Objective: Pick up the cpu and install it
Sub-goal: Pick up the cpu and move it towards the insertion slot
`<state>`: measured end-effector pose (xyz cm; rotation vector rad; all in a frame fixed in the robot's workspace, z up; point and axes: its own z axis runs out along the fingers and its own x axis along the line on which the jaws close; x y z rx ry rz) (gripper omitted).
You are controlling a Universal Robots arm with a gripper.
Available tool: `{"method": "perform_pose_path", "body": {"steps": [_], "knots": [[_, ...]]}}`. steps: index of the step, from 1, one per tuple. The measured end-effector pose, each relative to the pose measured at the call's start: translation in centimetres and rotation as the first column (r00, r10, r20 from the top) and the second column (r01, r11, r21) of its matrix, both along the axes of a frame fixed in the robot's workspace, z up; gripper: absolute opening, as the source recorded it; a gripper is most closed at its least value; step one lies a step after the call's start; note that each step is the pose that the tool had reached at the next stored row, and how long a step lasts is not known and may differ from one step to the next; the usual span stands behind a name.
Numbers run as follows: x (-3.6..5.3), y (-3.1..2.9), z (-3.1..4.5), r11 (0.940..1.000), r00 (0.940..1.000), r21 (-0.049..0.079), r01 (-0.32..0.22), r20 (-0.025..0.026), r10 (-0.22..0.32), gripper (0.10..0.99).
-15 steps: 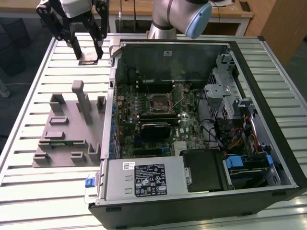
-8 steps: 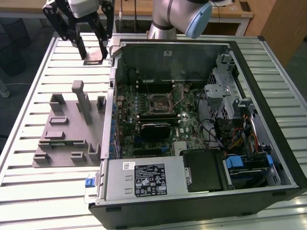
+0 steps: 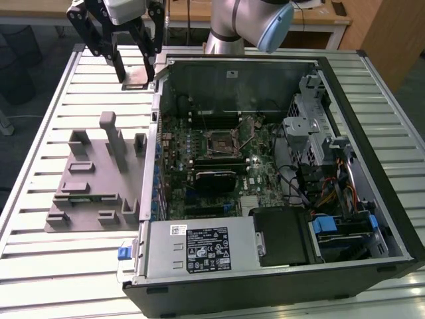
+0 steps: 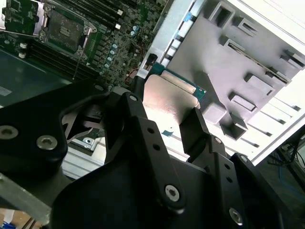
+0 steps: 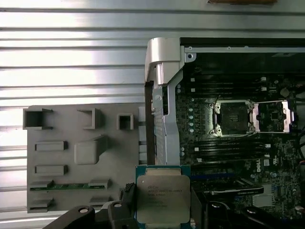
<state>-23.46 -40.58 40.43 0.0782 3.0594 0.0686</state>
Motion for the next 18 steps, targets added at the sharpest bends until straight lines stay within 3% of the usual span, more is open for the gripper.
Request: {"method": "perform_pose_path", "body": {"steps": [18], "knots": [[3.13,0.02,0.01,1.0000,1.0000,0.000,0.000,-0.0001,0.000,0.541]]}}
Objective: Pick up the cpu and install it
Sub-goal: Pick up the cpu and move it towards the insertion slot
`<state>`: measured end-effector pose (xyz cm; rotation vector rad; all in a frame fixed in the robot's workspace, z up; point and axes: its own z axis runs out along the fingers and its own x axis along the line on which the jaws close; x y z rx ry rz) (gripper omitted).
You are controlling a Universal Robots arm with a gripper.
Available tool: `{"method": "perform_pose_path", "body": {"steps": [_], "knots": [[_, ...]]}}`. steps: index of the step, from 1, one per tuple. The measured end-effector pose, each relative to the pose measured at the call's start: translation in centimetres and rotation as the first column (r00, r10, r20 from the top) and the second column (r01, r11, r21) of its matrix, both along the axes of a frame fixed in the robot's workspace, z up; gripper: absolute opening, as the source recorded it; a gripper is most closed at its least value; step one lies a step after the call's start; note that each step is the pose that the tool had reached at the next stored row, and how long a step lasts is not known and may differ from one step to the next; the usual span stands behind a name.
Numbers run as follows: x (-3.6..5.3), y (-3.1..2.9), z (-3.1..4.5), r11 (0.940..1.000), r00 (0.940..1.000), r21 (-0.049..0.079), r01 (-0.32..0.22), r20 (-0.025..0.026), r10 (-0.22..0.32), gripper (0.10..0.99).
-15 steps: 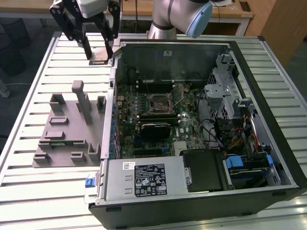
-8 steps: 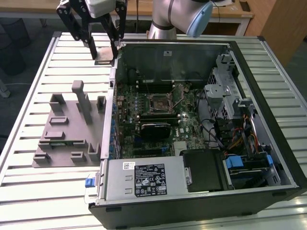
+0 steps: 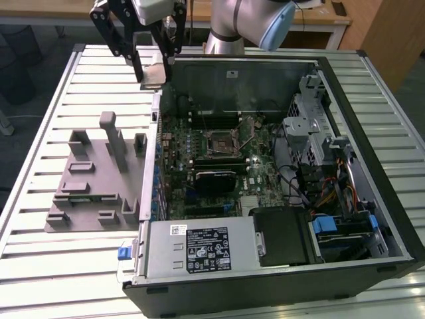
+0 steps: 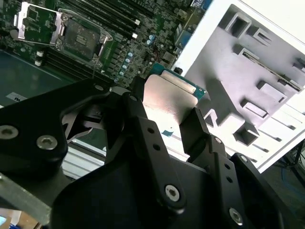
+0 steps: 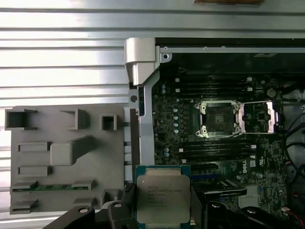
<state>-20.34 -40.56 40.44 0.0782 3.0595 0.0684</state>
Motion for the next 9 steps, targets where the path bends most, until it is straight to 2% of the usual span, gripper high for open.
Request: {"method": "perform_pose_path", "body": {"steps": [9], "knots": [[2.10,0.03,-0.01,1.0000,1.0000,0.000,0.000,0.0001,0.000,0.541]]}}
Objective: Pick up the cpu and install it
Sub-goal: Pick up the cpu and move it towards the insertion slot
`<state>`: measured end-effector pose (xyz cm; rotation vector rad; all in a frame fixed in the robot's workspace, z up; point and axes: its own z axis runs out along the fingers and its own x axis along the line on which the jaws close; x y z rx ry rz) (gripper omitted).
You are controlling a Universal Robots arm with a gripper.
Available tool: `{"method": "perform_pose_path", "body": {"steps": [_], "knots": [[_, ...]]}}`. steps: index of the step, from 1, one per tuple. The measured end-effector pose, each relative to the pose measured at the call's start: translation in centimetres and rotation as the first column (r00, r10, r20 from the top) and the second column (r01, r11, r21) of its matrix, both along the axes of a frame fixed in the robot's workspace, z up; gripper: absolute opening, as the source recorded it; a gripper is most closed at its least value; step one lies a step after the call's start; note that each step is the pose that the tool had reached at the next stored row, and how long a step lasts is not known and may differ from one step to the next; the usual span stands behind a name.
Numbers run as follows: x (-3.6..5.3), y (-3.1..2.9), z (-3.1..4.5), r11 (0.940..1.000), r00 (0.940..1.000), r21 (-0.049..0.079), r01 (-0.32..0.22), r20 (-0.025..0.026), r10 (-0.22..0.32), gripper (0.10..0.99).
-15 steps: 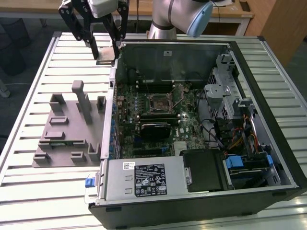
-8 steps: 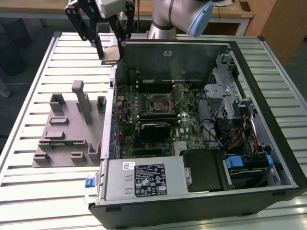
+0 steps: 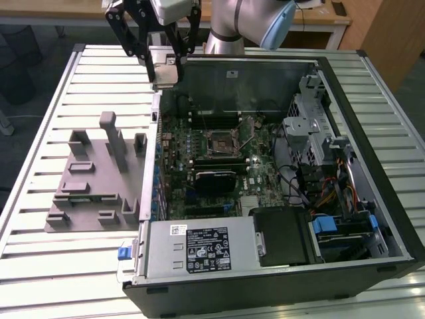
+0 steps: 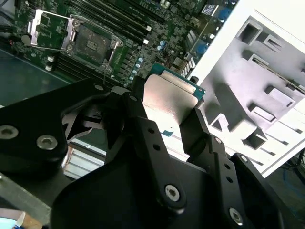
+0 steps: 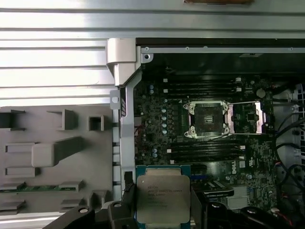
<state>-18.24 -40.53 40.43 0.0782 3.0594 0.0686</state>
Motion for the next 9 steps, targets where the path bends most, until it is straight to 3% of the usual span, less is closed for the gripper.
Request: {"method": "perform_pose_path", "body": {"steps": [9], "knots": [[1.78,0.01,0.00,1.0000,1.0000,0.000,0.000,0.0000,0.000,0.541]]}}
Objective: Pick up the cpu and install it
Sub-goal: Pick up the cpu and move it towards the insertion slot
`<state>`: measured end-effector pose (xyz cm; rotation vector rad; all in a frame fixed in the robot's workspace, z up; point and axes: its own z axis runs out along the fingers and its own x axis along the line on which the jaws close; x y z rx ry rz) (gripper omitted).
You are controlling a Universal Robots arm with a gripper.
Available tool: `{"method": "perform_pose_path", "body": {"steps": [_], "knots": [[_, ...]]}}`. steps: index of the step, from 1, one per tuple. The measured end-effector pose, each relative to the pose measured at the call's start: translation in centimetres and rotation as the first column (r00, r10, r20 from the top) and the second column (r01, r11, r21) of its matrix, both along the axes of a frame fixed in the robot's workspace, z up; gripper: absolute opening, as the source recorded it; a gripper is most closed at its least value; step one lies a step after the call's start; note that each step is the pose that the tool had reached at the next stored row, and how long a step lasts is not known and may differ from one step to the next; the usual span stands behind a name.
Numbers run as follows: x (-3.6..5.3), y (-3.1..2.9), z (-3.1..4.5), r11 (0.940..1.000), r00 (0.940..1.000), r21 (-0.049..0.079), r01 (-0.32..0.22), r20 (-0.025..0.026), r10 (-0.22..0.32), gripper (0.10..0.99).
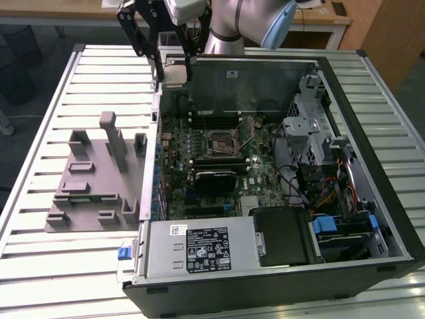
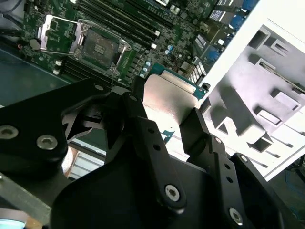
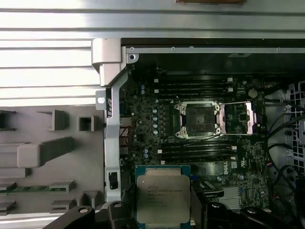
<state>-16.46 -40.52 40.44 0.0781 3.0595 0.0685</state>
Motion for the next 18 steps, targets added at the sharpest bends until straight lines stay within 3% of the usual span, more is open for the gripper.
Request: {"method": "perform_pose_path", "body": {"steps": [18], "knots": [[3.69,0.02,0.00,1.0000,1.0000,0.000,0.000,0.0000,0.000,0.541]]}}
